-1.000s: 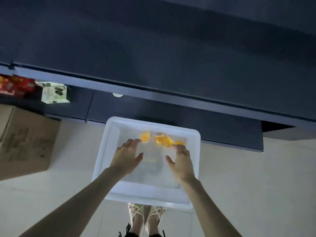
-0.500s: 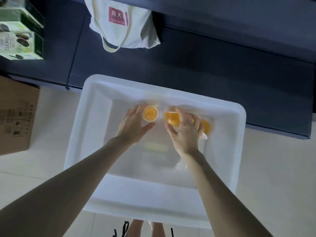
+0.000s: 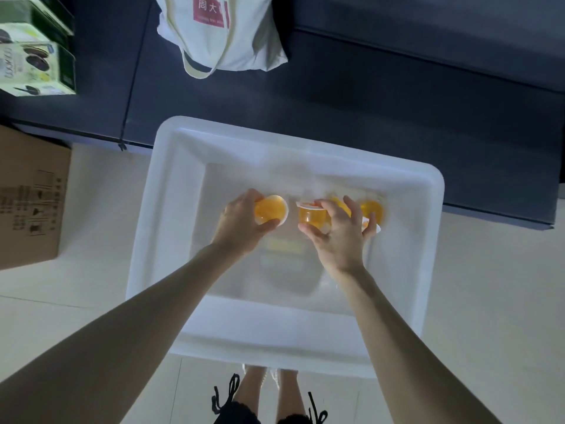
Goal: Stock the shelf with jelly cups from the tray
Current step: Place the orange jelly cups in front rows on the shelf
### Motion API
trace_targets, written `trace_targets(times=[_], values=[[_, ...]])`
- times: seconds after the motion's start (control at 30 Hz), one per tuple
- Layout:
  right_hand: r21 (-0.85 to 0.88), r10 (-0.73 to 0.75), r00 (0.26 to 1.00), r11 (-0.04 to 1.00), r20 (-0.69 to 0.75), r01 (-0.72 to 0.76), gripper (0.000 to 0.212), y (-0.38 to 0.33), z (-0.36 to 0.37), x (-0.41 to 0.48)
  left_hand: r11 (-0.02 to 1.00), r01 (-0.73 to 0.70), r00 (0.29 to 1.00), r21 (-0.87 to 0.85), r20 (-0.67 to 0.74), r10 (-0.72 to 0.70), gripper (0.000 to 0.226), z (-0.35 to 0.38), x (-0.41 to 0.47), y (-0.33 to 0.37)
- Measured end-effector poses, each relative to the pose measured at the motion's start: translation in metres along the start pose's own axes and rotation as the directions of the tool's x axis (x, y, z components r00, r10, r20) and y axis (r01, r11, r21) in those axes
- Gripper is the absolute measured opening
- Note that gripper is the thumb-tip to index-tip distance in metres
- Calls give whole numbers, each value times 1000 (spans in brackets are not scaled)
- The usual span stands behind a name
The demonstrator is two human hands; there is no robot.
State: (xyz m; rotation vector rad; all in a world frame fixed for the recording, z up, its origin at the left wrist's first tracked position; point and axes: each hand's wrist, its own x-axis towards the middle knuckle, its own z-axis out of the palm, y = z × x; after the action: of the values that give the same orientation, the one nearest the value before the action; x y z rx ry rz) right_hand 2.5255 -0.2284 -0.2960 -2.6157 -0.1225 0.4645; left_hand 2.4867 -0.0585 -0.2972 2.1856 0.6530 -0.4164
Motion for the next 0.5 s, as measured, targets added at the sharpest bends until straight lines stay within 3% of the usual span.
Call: trace_targets(times=[0.13, 0.23, 0.37, 0.5], values=[[214, 47, 999, 976, 6, -47, 43, -8, -31, -29, 953, 222, 975, -205, 24, -222, 55, -18, -38, 20], [493, 158, 977, 844, 145, -210, 38, -22, -67, -52, 875, 325, 946, -358, 107, -307, 67, -38, -73, 47], [567, 219, 956, 771, 193, -291, 41, -43, -122, -79, 801, 333, 942, -498, 218, -256, 67, -67, -125, 88], [645, 189, 964, 716, 188, -266, 42, -65, -184, -104, 644, 316, 948, -697, 266, -177, 41, -97, -171, 138]])
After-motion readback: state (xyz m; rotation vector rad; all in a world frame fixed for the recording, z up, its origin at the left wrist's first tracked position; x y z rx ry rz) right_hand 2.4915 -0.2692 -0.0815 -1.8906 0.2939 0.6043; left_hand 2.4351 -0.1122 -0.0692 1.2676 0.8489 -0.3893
